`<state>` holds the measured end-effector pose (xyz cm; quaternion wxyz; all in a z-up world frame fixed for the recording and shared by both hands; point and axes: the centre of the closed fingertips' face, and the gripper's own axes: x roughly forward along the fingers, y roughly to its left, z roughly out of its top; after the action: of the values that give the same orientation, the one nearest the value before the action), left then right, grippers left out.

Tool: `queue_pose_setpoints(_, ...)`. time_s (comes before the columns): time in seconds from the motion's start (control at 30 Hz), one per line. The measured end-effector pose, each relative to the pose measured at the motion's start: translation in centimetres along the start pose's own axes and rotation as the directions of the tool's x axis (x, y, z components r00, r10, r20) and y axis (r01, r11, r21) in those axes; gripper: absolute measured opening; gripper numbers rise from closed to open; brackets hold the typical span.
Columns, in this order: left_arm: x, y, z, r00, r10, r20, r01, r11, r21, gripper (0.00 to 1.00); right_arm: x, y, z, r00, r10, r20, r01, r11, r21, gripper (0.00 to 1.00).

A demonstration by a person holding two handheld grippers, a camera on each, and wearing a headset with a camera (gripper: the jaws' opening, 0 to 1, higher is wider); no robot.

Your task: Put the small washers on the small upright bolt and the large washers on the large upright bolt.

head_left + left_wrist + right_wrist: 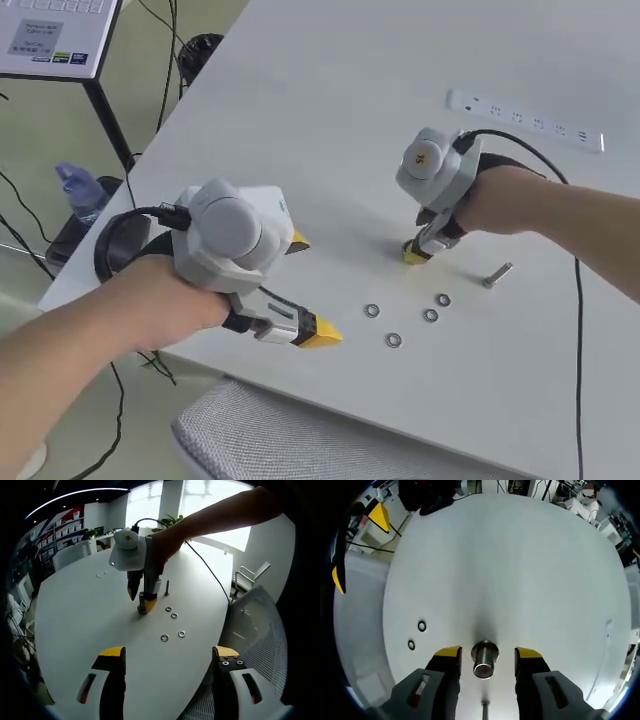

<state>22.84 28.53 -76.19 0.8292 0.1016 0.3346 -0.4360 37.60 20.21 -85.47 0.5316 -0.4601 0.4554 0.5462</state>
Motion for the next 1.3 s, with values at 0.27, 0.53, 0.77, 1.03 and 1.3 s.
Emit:
queue_pose_setpoints(0.27,0.0,-0.3,0.2,1.0,-0.002,0.003,0.002,1.0,0.005,0.69,-0.7,-0.2,0.3,0.9995,0.001,0.031,-0.001,1.0,0.017,0.43)
queue_pose_setpoints(0.53,-0.1,-0.5,0.4,1.0,0.005,0.008,-0.005,1.0,0.0,0.7,-2.1,0.6,0.4,0.9986,0.004,0.053,-0.005,1.0,0.016,0.41)
queue_pose_setpoints(0.77,0.2,-1.0,0.5,0.9999,0.001,0.014,-0.001,1.0,-0.002,0.71,-3.8,0.6,0.3,0.997,0.004,0.078,-0.008,0.999,0.049,0.39)
queue_pose_setpoints(1.03,0.4,-1.2,0.8,0.9996,0.002,0.027,-0.001,1.0,-0.005,0.72,-5.0,0.7,-0.2,0.9947,-0.006,0.103,0.0,0.998,0.061,0.39)
queue_pose_setpoints(1.3,0.4,-1.4,1.2,0.9991,0.004,0.042,-0.004,1.0,-0.005,0.74,-6.4,1.5,-0.7,0.9917,-0.02,0.127,0.012,0.998,0.068,0.39)
